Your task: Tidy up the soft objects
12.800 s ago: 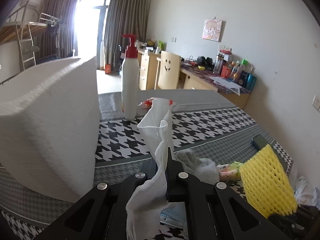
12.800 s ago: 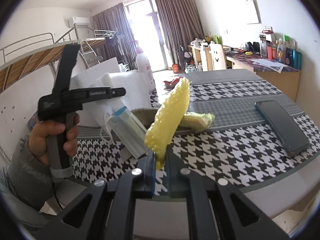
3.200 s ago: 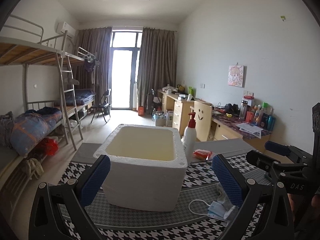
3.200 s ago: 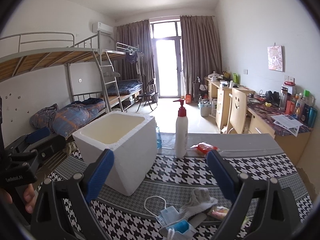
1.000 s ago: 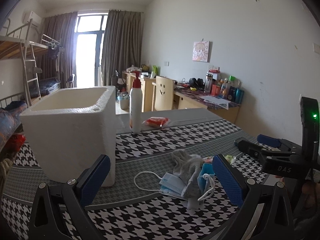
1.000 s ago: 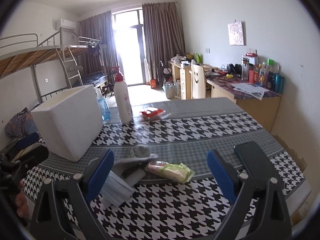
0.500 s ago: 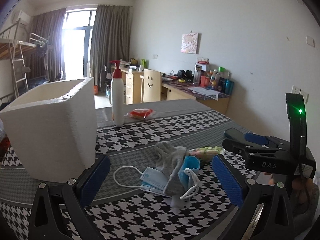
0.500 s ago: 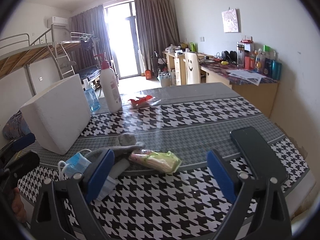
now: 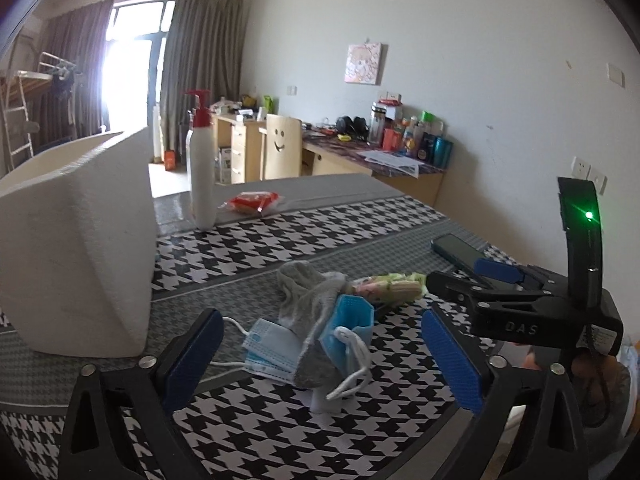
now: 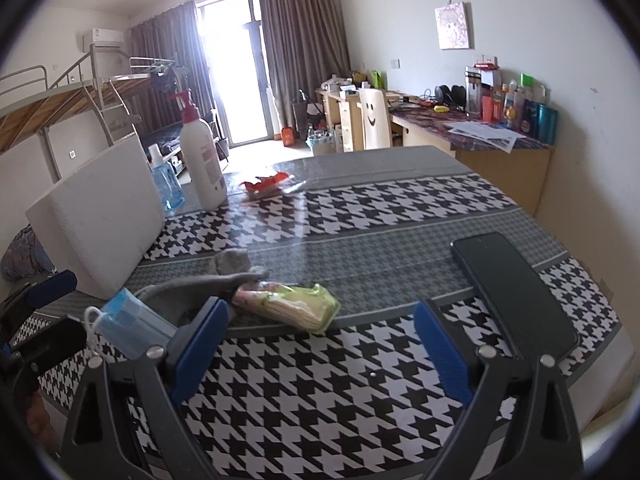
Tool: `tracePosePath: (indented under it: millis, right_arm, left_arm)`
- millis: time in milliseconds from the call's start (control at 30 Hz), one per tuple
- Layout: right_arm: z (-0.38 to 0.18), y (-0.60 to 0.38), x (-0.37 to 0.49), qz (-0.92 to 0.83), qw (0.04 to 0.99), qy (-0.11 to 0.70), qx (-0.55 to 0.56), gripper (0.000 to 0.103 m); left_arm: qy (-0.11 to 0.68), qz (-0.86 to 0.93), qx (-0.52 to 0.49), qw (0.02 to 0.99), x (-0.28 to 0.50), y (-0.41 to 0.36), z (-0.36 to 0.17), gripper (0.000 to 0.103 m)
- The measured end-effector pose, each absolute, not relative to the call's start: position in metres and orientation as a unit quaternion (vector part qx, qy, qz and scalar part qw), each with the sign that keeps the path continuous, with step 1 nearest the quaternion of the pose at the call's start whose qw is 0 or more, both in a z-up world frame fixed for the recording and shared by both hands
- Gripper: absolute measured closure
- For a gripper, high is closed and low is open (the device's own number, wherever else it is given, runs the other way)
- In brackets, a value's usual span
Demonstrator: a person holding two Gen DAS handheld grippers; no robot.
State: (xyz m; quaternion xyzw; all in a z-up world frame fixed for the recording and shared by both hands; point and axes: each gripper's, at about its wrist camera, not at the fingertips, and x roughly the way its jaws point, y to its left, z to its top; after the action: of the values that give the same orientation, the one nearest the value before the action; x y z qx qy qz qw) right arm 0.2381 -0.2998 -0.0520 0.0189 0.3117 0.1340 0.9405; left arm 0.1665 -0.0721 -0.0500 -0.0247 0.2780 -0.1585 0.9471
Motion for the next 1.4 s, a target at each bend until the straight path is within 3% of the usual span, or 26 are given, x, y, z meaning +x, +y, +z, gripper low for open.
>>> tracePosePath:
  millis: [433,600,933,1100,1400]
  right_arm:
    - [-0.063,-0.307,0.25,0.135,0.935,0.328,0.019,0.008]
    - [-0.068,-0.308,0.258,0.142,0.929,0.339,0.024,0.013]
    - [-0.072,-0.29,0.267,0.168,0.921,0.352,-0.008,0.016]
    - [-0.074,-0.285,0.272,0.177,0.916,0.358,-0.021,0.016]
    - [-0.08,-0.274,0.281,0.209,0.9,0.381,-0.03,0.035]
  left_arm:
    - [0.328,-0.176,-0.026,0.928,0.182,-0.09,-0.066,0.041]
    - [0.332,-0.181,-0.021,0.926,0.184,-0.096,-0.068,0.045]
    - [0.34,-0.194,-0.016,0.92,0.186,-0.1,-0.072,0.079]
    - [0.34,-0.205,-0.017,0.918,0.182,-0.099,-0.069,0.087]
    - [0.341,-0.211,-0.032,0.915,0.181,-0.09,-0.068,0.092]
